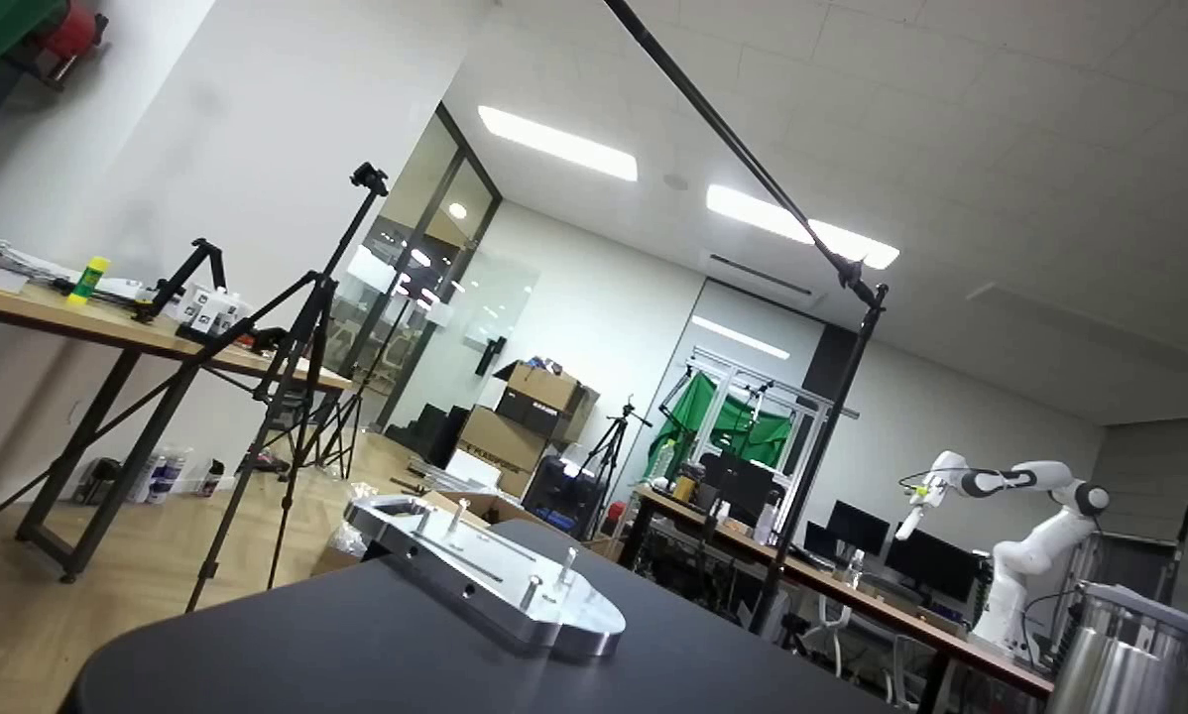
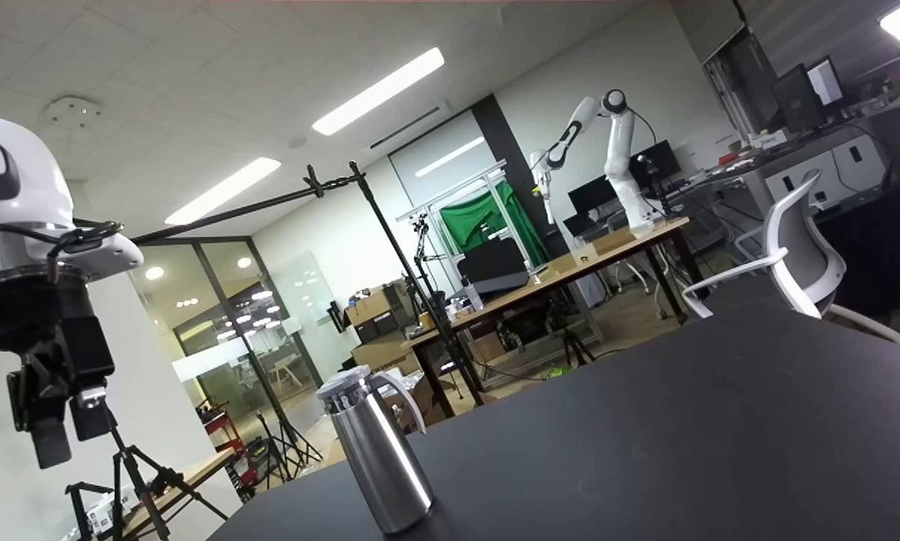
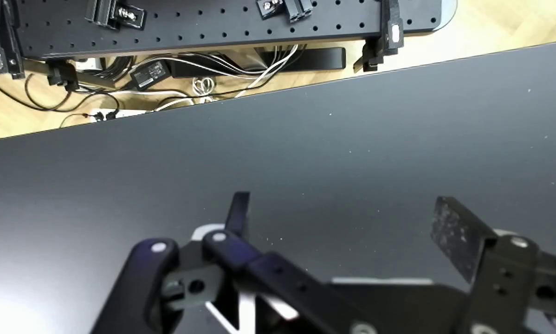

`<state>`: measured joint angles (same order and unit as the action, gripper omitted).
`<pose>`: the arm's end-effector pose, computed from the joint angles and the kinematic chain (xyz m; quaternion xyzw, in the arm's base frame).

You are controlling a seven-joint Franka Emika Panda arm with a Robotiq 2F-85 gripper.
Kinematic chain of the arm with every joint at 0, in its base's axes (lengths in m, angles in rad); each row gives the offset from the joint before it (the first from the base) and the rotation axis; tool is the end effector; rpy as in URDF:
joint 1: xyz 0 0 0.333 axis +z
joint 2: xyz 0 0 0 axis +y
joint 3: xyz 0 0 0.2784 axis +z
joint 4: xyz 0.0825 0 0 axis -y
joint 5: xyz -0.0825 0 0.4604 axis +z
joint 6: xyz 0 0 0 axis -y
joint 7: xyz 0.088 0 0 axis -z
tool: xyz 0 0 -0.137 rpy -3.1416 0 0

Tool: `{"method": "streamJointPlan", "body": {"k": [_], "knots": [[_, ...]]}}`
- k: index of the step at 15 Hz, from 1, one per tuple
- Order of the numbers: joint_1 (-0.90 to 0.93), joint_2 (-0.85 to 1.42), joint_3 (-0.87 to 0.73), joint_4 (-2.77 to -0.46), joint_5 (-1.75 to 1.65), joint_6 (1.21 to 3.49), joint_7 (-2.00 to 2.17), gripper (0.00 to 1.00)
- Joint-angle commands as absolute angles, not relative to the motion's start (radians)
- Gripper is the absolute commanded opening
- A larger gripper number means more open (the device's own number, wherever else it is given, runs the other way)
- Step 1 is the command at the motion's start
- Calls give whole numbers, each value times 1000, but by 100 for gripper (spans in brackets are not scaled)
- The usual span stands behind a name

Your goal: Open and then close the flask lid

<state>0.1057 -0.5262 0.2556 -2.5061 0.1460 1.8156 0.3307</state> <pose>0.4219 0.1632 0.3506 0.9957 -0.0309 -0.0843 0.0229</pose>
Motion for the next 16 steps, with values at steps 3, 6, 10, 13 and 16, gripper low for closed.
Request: {"method": "streamJointPlan", "body": {"k": [3,6,10,13,16], "knots": [[117,-525,245,-2505,141,1815,335,100],[117,-525,245,-2505,141,1815,335,100],[117,-525,245,-2505,141,1815,335,100],[104,-518,250,-2500,112,1844,343,100],[67,-476,233,-2436,46,1899,346,100]]}}
